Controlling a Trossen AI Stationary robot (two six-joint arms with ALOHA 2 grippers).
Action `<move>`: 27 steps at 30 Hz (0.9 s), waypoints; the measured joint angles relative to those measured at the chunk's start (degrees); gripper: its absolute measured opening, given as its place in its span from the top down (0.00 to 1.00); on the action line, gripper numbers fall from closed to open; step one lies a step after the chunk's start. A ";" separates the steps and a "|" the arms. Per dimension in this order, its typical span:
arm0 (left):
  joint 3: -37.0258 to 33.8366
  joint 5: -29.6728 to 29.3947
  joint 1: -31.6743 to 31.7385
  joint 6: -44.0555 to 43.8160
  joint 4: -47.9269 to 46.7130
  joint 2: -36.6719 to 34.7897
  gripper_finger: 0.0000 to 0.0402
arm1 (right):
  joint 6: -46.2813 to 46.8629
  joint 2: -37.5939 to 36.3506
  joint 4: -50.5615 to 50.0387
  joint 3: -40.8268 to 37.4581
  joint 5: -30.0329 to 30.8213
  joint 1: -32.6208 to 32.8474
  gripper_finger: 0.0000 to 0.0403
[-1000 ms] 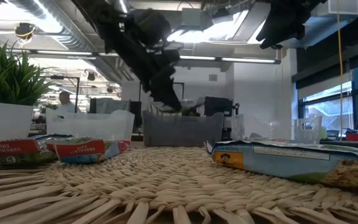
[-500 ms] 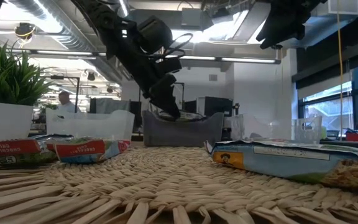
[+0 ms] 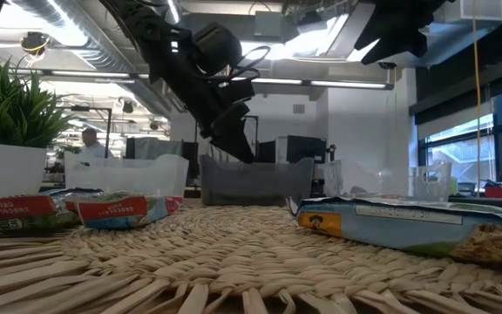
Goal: Pick and place Granola Bars by type
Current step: Put the yellow granola bar into the left transparent bin
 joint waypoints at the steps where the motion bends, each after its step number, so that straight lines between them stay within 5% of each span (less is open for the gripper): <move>1: 0.00 0.00 0.00 0.02 0.11 0.00 0.69 | -0.28 0.00 0.00 -0.01 0.00 -0.01 0.52; 12: 0.00 0.17 -1.34 -1.36 -0.27 -6.50 0.39 | -1.60 0.00 -0.20 0.00 0.02 -0.01 0.52; 23: 0.02 14.63 -6.52 -14.36 -19.24 -24.75 0.38 | -5.73 -0.02 -0.38 0.00 0.57 -0.04 0.52; 27: 0.02 13.03 -13.54 -17.20 -27.29 -30.20 0.38 | -7.89 -0.02 -0.08 -0.01 1.31 -0.21 0.52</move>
